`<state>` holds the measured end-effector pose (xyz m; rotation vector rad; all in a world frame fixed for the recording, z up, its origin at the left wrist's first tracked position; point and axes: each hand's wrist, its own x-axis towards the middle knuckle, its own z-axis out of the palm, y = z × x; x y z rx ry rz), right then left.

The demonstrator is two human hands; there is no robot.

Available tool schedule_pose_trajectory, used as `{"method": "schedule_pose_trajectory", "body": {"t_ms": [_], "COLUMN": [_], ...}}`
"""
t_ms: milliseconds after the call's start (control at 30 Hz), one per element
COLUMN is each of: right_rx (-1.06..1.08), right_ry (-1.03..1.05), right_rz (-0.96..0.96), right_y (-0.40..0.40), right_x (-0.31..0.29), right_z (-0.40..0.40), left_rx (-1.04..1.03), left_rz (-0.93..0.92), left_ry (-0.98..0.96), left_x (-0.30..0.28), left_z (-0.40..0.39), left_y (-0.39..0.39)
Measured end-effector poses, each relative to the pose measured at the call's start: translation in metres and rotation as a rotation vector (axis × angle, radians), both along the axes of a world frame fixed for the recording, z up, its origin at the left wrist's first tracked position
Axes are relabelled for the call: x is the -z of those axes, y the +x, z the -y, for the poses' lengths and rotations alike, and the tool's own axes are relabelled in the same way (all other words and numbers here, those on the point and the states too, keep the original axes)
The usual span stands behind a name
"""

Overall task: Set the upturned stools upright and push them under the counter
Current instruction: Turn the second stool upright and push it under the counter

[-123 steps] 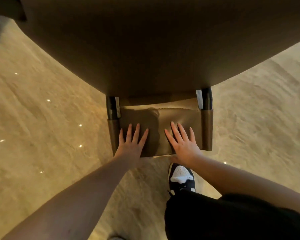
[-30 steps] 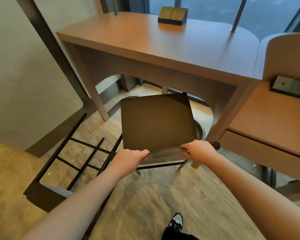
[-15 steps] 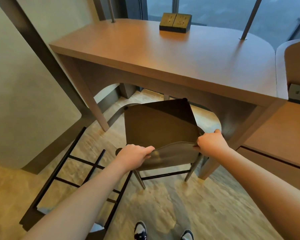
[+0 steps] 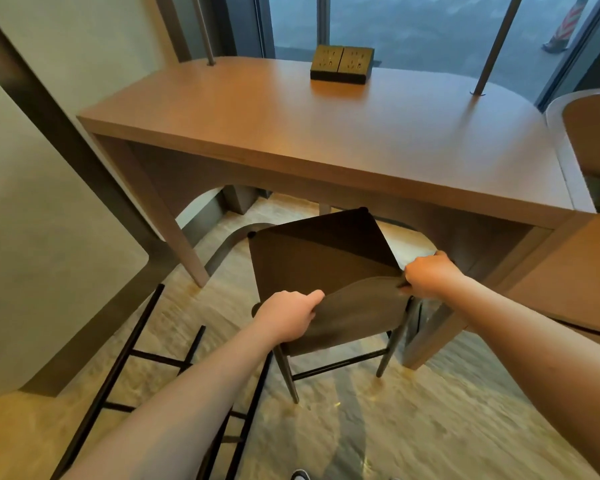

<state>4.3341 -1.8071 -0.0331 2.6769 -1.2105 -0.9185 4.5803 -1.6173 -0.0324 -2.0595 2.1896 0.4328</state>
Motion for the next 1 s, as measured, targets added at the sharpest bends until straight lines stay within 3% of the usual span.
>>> {"method": "schedule_pose_trajectory", "body": {"t_ms": [100, 200, 367, 700, 1000], "right_rx": [0.0, 0.007, 0.091, -0.036, 0.093], "right_ry": [0.024, -0.021, -0.117, -0.249, -0.227], "right_rz": [0.018, 0.045, 0.022, -0.055, 0.017], "right_y": [-0.007, -0.021, -0.024, -0.038, -0.062], "right_x": [0.001, 0.004, 0.005, 0.004, -0.001], "right_z": [0.004, 0.011, 0.006, -0.017, -0.05], "left_rx": [-0.005, -0.029, -0.225, -0.152, -0.018], "left_rz": [-0.031, 0.059, 0.064, 0.169, 0.213], "left_ry": [0.047, 0.066, 0.23, 0.208, 0.206], "left_x": [-0.003, -0.005, -0.008, -0.009, -0.017], "left_z": [0.0, -0.006, -0.012, -0.008, 0.028], "left_y": [0.0, 0.016, 0.026, 0.025, 0.036]}}
